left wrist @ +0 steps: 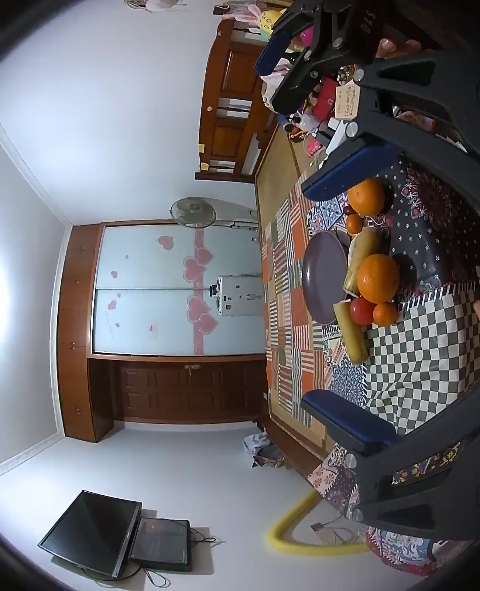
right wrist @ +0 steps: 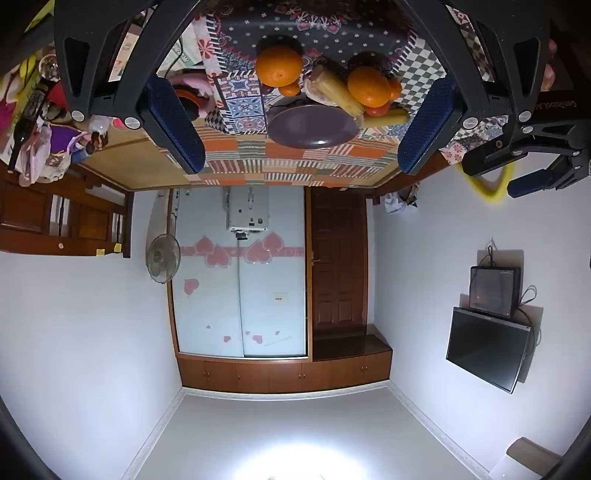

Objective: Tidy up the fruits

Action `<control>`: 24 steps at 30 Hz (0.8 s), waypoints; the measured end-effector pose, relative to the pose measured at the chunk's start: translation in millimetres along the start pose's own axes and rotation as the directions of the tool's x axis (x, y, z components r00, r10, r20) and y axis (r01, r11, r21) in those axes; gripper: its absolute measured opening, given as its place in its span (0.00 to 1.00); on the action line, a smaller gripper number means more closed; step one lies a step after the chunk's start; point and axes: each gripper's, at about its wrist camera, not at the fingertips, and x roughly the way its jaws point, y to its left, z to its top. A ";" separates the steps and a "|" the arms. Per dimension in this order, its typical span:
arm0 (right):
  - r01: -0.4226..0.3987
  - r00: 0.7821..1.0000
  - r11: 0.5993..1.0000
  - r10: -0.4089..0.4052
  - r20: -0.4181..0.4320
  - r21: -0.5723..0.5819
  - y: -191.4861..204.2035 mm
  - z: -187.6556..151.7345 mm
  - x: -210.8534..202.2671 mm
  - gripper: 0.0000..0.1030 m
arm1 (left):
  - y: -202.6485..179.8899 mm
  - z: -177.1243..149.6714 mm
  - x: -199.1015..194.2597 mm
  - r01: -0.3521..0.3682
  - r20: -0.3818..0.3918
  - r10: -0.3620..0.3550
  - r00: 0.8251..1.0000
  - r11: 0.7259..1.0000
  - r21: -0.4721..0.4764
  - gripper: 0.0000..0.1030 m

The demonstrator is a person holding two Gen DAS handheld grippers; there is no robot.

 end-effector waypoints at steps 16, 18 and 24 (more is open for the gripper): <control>0.005 1.000 1.000 -0.005 0.011 -0.003 -0.7 1.2 -5.2 1.00 | -5.3 2.9 -5.2 0.005 0.020 -0.005 1.000 1.000 -0.002 1.00; 0.006 1.000 1.000 -0.006 0.015 -0.002 -0.1 1.9 -6.3 1.00 | -6.5 3.1 -5.5 0.007 0.020 -0.007 1.000 1.000 -0.003 1.00; 0.007 1.000 1.000 -0.007 0.024 0.003 -1.7 4.2 -9.3 1.00 | -12.2 3.9 -6.4 0.019 0.018 -0.019 1.000 1.000 -0.004 1.00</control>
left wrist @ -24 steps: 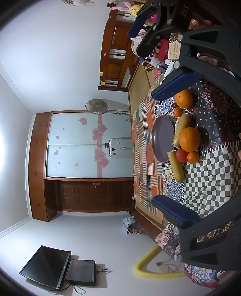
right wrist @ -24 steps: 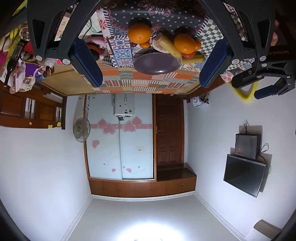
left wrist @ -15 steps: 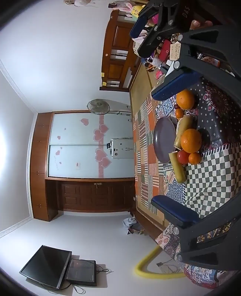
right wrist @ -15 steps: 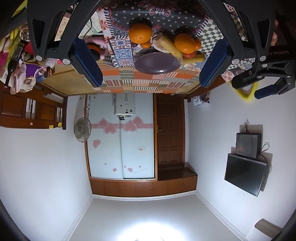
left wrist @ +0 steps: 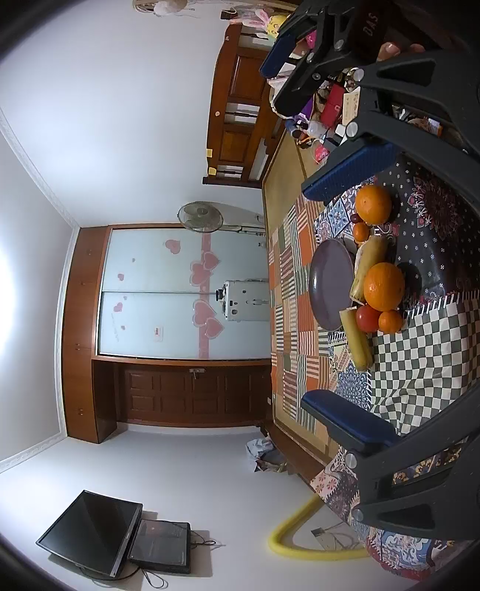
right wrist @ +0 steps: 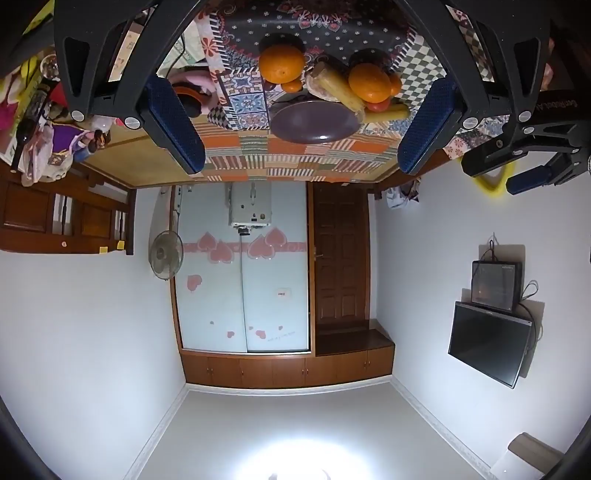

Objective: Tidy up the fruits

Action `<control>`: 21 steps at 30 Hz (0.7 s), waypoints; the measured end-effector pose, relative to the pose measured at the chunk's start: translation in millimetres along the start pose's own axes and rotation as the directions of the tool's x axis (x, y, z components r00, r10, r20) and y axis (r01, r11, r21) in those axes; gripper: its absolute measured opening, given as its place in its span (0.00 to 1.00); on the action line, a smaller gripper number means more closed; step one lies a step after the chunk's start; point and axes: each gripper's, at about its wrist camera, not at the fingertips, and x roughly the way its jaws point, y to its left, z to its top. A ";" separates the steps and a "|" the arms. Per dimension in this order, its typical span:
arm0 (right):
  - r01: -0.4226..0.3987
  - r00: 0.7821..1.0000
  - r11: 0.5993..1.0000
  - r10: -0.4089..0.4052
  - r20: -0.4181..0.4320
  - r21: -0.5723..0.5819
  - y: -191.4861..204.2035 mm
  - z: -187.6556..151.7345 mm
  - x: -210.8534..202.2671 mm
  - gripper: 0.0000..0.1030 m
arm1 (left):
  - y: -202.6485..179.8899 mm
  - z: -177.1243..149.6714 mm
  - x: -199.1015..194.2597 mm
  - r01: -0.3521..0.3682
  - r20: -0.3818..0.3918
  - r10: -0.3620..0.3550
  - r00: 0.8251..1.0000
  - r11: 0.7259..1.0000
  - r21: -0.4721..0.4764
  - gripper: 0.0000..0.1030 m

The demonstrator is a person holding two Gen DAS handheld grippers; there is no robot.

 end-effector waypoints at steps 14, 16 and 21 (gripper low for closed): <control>-0.003 1.000 1.000 0.003 0.004 0.016 -1.6 -0.7 -0.7 1.00 | 4.1 1.8 1.1 0.009 -0.002 -0.009 1.000 1.000 0.000 1.00; -0.003 1.000 1.000 0.003 0.005 0.015 -1.2 -1.1 -0.9 1.00 | 3.0 2.3 0.8 0.009 0.000 -0.009 1.000 1.000 0.000 1.00; -0.006 1.000 1.000 0.006 0.008 0.017 -1.2 -1.5 -0.8 1.00 | 0.3 3.7 0.1 0.011 0.002 -0.011 1.000 1.000 -0.001 1.00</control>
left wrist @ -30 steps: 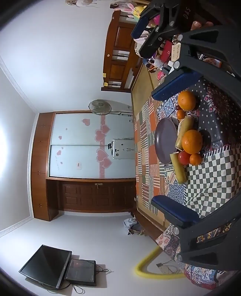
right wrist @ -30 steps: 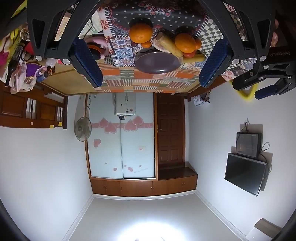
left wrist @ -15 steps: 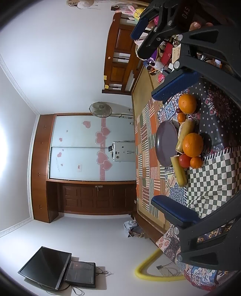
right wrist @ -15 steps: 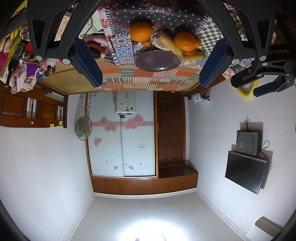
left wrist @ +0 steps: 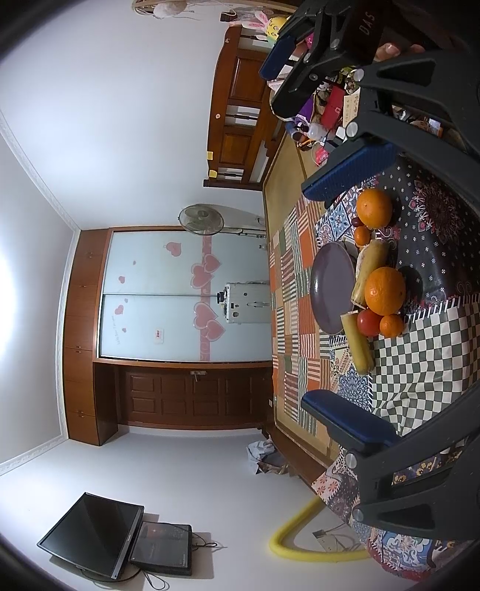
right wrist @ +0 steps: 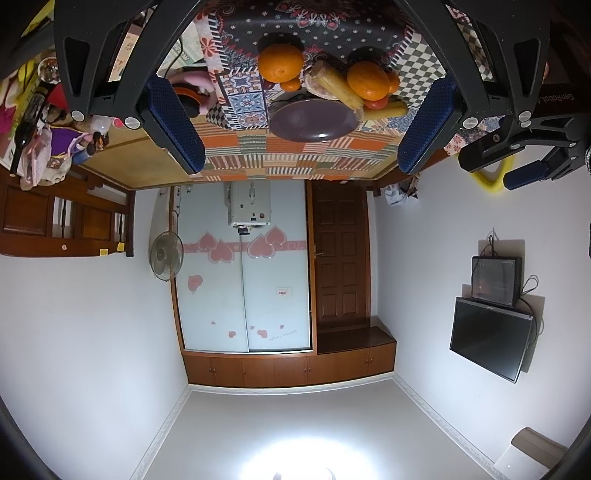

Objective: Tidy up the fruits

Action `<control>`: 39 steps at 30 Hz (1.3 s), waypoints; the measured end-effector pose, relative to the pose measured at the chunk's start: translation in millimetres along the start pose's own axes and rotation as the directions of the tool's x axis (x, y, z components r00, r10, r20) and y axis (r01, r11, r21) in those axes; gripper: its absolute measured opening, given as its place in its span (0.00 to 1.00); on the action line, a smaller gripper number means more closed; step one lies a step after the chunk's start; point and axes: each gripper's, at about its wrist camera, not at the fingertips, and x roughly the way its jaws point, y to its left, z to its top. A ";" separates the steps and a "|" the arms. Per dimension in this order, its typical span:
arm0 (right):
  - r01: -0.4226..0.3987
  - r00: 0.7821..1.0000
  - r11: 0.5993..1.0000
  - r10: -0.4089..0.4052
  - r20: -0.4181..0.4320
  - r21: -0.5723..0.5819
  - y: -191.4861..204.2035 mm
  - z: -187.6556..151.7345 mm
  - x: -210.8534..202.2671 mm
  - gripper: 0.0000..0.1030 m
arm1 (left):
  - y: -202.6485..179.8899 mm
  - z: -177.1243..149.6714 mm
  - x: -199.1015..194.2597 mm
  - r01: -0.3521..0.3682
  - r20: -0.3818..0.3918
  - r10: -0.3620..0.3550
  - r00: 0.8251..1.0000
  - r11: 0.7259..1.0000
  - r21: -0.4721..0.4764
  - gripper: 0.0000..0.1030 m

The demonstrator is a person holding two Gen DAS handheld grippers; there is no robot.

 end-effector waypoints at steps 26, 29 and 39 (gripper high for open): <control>-0.006 1.000 1.000 0.006 0.016 0.001 0.5 -0.7 -2.5 1.00 | 2.5 -0.1 0.3 0.000 0.006 0.000 1.000 1.000 -0.006 1.00; -0.003 1.000 1.000 0.003 0.017 0.001 0.7 -1.0 -3.0 1.00 | 4.1 -0.4 -0.4 -0.001 0.005 0.001 1.000 1.000 -0.008 1.00; -0.005 1.000 1.000 0.005 0.007 0.007 -0.1 -2.5 -0.3 1.00 | 9.7 -3.6 3.6 -0.005 -0.005 0.005 1.000 1.000 -0.014 1.00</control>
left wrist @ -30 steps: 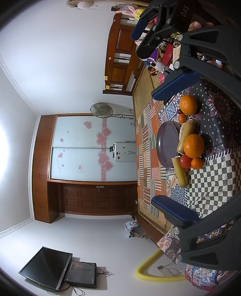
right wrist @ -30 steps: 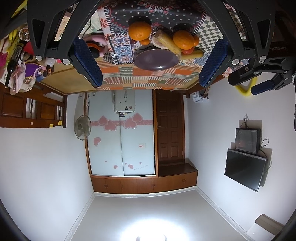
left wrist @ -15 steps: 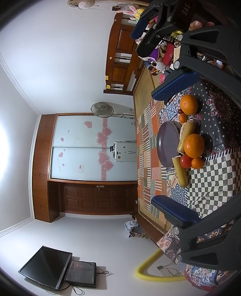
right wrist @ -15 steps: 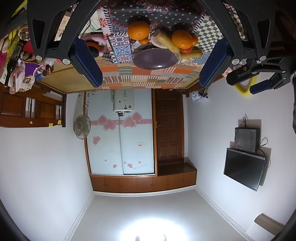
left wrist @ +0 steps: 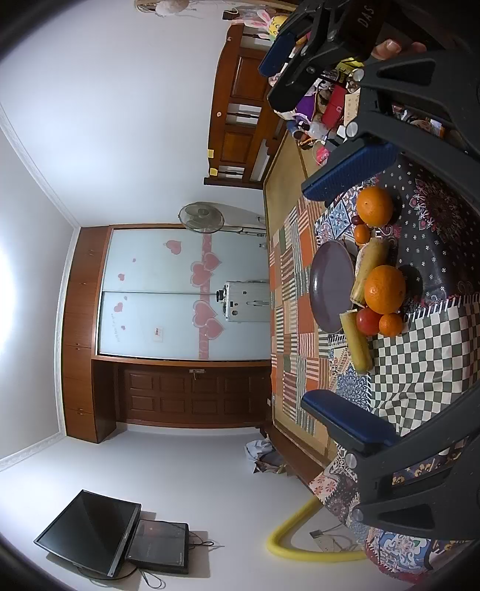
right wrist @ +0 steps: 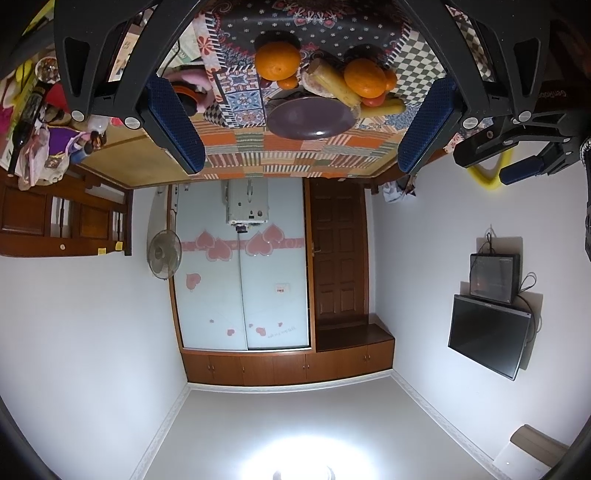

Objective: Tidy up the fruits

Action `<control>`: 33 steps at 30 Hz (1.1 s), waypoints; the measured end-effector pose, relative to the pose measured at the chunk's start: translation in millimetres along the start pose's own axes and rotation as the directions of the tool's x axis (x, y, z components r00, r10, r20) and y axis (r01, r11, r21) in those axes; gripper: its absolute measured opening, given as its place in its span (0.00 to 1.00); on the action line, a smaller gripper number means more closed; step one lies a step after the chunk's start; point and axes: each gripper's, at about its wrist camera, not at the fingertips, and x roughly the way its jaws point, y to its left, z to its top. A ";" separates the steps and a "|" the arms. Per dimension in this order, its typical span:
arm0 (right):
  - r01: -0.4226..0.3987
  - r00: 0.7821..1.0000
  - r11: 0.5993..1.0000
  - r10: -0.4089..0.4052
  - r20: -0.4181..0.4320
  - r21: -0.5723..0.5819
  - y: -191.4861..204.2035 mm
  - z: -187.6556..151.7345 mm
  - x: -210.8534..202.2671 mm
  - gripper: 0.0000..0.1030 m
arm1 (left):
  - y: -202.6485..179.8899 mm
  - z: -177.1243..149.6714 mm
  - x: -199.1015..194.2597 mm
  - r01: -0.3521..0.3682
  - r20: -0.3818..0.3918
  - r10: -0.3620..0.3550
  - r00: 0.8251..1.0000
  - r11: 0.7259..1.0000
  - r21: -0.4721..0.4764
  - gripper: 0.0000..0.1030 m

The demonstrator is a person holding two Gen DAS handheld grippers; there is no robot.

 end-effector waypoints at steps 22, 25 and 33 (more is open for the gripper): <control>0.003 0.957 1.000 0.003 -0.291 0.019 -39.5 -60.5 71.7 0.95 | 19.1 -48.6 82.3 0.016 -0.275 -0.017 0.961 1.000 -0.004 0.81; 0.001 0.935 1.000 0.008 -0.354 0.027 -46.7 -74.1 85.3 0.84 | 21.2 -60.7 99.4 0.039 -0.334 -0.042 0.942 0.999 -0.017 0.76; -0.026 0.888 0.998 0.047 -0.457 0.052 -53.2 -96.9 109.9 0.72 | 11.8 -84.1 135.1 0.075 -0.406 -0.075 0.911 0.997 -0.016 0.76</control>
